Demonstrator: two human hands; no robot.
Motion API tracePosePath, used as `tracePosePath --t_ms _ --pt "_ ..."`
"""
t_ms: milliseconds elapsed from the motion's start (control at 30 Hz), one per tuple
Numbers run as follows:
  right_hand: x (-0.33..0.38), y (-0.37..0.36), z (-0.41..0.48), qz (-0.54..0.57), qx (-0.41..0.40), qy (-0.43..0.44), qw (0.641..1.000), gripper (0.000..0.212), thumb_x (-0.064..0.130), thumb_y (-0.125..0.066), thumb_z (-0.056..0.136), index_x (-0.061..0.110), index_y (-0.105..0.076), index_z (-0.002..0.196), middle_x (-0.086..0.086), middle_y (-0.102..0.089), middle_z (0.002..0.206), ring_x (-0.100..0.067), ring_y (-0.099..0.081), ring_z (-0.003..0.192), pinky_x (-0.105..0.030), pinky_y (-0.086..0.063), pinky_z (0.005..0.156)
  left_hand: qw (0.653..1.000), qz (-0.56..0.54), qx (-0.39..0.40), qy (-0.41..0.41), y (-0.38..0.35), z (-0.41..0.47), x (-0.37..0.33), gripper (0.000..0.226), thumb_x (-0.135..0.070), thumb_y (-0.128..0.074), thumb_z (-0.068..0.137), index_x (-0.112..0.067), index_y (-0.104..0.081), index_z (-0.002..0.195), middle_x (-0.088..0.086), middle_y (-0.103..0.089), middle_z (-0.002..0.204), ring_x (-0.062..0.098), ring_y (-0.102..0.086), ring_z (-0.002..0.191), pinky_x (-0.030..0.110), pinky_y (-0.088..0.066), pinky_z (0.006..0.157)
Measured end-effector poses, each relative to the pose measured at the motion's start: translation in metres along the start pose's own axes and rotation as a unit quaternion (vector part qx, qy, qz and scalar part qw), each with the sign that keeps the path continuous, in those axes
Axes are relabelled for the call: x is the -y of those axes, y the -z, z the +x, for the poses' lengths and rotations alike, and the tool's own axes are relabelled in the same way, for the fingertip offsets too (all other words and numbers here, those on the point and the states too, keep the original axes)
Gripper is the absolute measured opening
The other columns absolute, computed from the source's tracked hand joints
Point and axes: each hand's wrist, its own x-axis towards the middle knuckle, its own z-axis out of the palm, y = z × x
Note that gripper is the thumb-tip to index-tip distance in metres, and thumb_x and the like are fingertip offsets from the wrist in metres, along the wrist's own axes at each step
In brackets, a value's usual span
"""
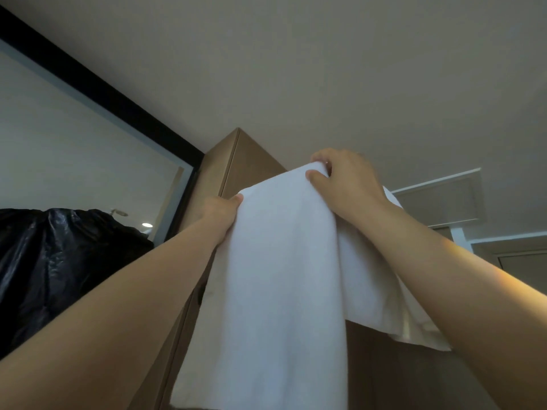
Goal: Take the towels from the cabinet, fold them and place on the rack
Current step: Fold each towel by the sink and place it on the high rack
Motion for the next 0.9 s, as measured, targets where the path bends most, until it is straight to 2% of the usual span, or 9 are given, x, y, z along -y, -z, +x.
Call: tracePosePath --t_ms 100,167,333,467,567,633,733,833,900 --pt "0.001 -0.002 0.006 -0.034 0.019 -0.068 0.997 0.024 0.034 -0.051 0.091 0.012 -0.062 0.092 -0.014 -0.066 0.111 -0.035 -0.056 0.109 -0.032 -0.036 0.078 0.999 0.054 -0.003 -0.004 -0.002 0.004 0.003 0.049 -0.044 -0.059 0.092 0.002 -0.059 0.111 0.007 -0.058 0.083 0.027 -0.059 0.084 0.037 -0.047 0.076" --pt "0.002 -0.003 0.008 -0.061 0.038 -0.083 0.994 0.031 0.040 -0.047 0.090 0.010 -0.056 0.085 -0.017 -0.064 0.112 -0.035 -0.057 0.106 -0.033 -0.033 0.076 0.997 0.077 -0.002 -0.014 -0.003 0.006 0.004 0.058 -0.046 -0.056 0.092 0.002 -0.057 0.123 0.016 -0.064 0.106 0.032 -0.062 0.098 0.041 -0.049 0.085" --pt "0.002 0.001 0.008 -0.089 0.101 -0.080 0.988 0.059 0.059 -0.048 0.089 0.010 -0.061 0.119 -0.013 -0.060 0.128 -0.033 -0.054 0.117 -0.035 -0.035 0.081 0.980 0.187 -0.023 -0.057 -0.002 0.002 0.003 0.064 -0.050 -0.037 0.099 0.006 -0.055 0.125 0.024 -0.059 0.123 0.039 -0.058 0.110 0.041 -0.045 0.090" --pt "0.001 0.010 0.008 -0.082 0.160 -0.076 0.981 0.069 0.064 -0.050 0.090 0.008 -0.056 0.130 -0.013 -0.055 0.137 -0.032 -0.051 0.124 -0.038 -0.041 0.097 0.996 0.081 0.033 -0.011 0.005 -0.014 0.015 0.068 -0.055 -0.034 0.098 -0.001 -0.049 0.136 0.018 -0.055 0.133 0.034 -0.054 0.118 0.038 -0.042 0.097" --pt "0.001 0.010 0.002 -0.101 0.156 -0.059 0.981 0.060 0.059 -0.045 0.093 0.010 -0.057 0.126 -0.011 -0.057 0.134 -0.031 -0.052 0.122 -0.041 -0.037 0.100 0.988 -0.027 0.126 0.083 0.009 -0.030 0.032 0.063 -0.060 -0.034 0.097 -0.010 -0.055 0.129 0.007 -0.067 0.113 0.024 -0.064 0.096 0.031 -0.051 0.074" --pt "0.002 0.009 -0.002 -0.120 0.147 -0.049 0.981 0.057 0.056 -0.041 0.096 0.012 -0.055 0.128 -0.010 -0.056 0.136 -0.030 -0.049 0.126 -0.042 -0.032 0.103 0.974 -0.106 0.156 0.129 0.012 -0.037 0.039 0.052 -0.057 -0.043 0.096 -0.013 -0.062 0.116 0.003 -0.072 0.095 0.020 -0.068 0.079 0.028 -0.050 0.059" --pt "0.004 0.007 -0.011 -0.080 0.087 -0.072 0.990 0.056 0.054 -0.047 0.094 0.010 -0.049 0.129 -0.012 -0.054 0.136 -0.033 -0.043 0.129 -0.046 -0.031 0.104 0.970 -0.148 0.143 0.132 0.017 -0.038 0.043 0.040 -0.049 -0.058 0.092 -0.012 -0.068 0.102 0.001 -0.075 0.080 0.020 -0.069 0.073 0.029 -0.051 0.057" --pt "0.010 0.009 -0.033 -0.007 -0.065 -0.078 0.995 0.065 0.054 -0.056 0.088 0.007 -0.045 0.132 -0.013 -0.054 0.133 -0.036 -0.044 0.126 -0.046 -0.035 0.100 0.977 -0.125 0.126 0.117 0.018 -0.037 0.040 0.042 -0.048 -0.060 0.091 -0.009 -0.068 0.107 0.006 -0.073 0.096 0.026 -0.067 0.089 0.038 -0.054 0.077" --pt "0.012 0.010 -0.050 -0.016 -0.104 -0.051 0.993 0.069 0.058 -0.056 0.085 0.010 -0.044 0.133 -0.010 -0.061 0.124 -0.035 -0.050 0.120 -0.044 -0.038 0.092 0.981 -0.110 0.116 0.108 0.018 -0.036 0.039 0.043 -0.048 -0.058 0.092 -0.009 -0.067 0.108 0.008 -0.071 0.104 0.029 -0.065 0.096 0.043 -0.052 0.091"
